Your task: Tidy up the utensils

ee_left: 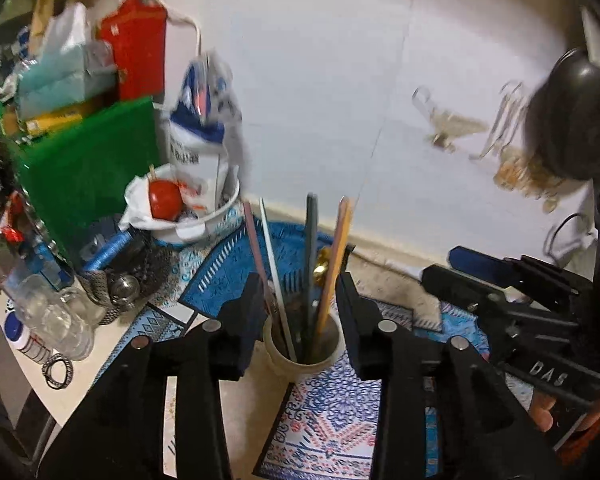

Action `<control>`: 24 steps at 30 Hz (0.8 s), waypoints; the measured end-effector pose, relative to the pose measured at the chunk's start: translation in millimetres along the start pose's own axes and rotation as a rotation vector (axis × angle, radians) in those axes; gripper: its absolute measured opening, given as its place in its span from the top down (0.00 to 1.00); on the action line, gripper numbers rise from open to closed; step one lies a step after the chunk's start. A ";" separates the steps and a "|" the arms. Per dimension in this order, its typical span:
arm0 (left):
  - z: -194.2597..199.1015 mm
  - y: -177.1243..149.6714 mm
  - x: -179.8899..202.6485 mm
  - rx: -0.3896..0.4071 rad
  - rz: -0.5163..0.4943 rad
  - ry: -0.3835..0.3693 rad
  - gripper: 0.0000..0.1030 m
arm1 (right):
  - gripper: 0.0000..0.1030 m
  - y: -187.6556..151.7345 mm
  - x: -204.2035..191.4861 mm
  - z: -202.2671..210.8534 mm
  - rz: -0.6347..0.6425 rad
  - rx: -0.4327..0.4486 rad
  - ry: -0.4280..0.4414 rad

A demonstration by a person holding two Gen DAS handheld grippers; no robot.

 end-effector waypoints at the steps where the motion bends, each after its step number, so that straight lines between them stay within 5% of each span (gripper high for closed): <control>1: 14.9 3.0 1.6 0.027 0.001 -0.004 0.59 | 0.59 4.5 -1.1 17.5 -0.001 0.040 -0.013; 12: 150.7 15.3 18.1 0.315 -0.013 0.004 0.41 | 0.31 28.9 -27.7 154.8 0.002 0.376 -0.136; 24: 214.4 5.9 34.0 0.456 0.001 0.031 0.06 | 0.00 18.1 -43.3 208.2 -0.007 0.473 -0.239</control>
Point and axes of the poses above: each gripper's, at about its wrist camera, not at the fingertips, and z roughly against the way its jaws point, x to its right, y to its top, the point moved 8 cm from there along -z, roughly the way its jaws point, and after that the axes turned 4 degrees about z, right-handed, at the moved point
